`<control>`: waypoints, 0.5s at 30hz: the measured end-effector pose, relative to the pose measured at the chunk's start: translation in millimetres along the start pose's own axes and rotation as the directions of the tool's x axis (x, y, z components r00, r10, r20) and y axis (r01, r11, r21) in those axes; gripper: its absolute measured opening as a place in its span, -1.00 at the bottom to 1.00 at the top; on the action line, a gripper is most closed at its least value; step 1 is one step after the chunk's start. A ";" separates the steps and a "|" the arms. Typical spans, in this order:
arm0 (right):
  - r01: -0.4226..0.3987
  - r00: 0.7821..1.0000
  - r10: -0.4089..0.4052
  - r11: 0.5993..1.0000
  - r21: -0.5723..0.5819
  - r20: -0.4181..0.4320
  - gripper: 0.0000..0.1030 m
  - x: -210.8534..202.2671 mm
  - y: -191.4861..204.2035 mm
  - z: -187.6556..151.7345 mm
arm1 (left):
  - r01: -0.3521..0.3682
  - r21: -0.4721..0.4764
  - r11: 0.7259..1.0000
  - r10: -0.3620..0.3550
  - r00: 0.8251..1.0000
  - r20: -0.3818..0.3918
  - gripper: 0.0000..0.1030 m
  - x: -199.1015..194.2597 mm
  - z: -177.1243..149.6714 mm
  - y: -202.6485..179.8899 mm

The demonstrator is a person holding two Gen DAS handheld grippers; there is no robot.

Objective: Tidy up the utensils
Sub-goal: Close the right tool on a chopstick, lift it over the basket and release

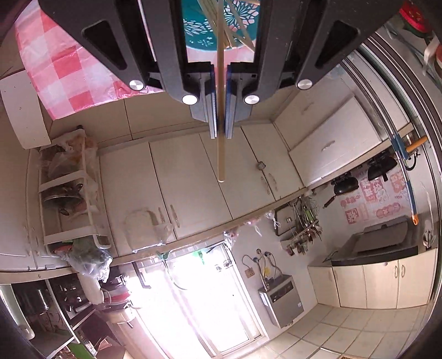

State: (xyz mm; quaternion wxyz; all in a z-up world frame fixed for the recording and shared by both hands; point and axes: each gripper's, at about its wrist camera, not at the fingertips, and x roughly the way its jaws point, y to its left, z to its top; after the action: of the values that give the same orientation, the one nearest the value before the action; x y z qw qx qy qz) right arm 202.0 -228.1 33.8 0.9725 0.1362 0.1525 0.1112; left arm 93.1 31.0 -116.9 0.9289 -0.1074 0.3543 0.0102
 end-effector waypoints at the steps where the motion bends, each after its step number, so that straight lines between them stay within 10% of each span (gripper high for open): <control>1: 0.003 1.000 -0.003 1.000 -0.009 -0.010 -0.88 0.5 -0.2 -4.9 | -0.001 -0.003 1.000 0.001 1.000 -0.001 0.36 1.1 0.6 1.2; 15: -0.045 0.997 0.039 0.996 -0.081 -0.065 -0.87 -46.3 8.5 -15.4 | -0.007 0.002 1.000 0.007 1.000 0.013 0.44 -8.9 3.5 -2.3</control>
State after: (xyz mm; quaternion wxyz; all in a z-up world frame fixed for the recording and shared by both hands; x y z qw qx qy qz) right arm 152.5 -228.5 34.5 0.9695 0.0958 0.1756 0.1420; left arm 88.9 30.1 -108.1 0.9313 -0.1054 0.3485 0.0137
